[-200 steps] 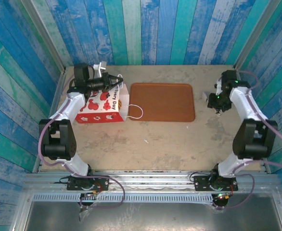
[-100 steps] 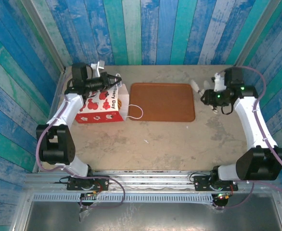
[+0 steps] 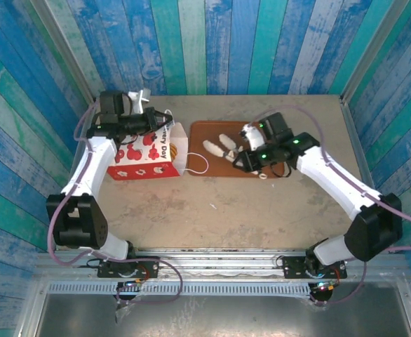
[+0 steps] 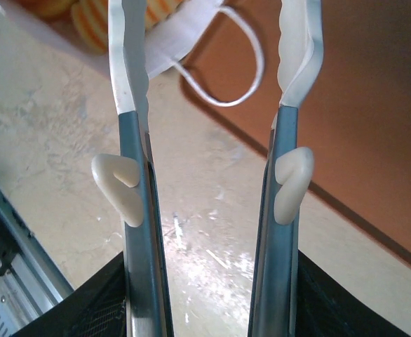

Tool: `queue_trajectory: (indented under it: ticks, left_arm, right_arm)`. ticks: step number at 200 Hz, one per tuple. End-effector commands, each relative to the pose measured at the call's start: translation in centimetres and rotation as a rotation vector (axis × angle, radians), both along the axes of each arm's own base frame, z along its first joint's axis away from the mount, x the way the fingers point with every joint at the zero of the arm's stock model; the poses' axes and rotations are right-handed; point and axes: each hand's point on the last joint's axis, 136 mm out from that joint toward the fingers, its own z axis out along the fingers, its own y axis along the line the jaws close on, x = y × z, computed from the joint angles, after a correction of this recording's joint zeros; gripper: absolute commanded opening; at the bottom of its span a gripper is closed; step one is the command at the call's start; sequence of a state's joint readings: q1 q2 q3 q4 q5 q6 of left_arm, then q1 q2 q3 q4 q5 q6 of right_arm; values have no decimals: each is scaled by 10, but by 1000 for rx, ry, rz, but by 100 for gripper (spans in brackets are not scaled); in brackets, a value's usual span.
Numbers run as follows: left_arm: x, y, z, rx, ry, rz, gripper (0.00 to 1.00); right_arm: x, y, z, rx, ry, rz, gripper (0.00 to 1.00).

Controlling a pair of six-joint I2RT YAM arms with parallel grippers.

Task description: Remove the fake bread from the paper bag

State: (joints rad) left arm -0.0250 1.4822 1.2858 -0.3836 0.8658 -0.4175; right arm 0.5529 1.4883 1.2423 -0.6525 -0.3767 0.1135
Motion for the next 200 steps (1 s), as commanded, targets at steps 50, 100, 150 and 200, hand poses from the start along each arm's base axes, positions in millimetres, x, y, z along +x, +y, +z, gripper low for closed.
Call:
queue_trajectory:
  ticks: [50,100,150,200]
  left_arm:
    - [-18,31,45,160,-179,76,0]
    - [-24,40,58,215,-261,98,0]
    - [-34,48,70,268,-360,139,0]
    - [-38,43,73,248,-385,118,0]
  right_arm:
    - [-6,78,-33,-23,25,147,53]
    - [-2,99,-31,27,35,125,55]
    - [9,101,-39,5,53,54,55]
    - [12,117,-39,-31,-4,139,56]
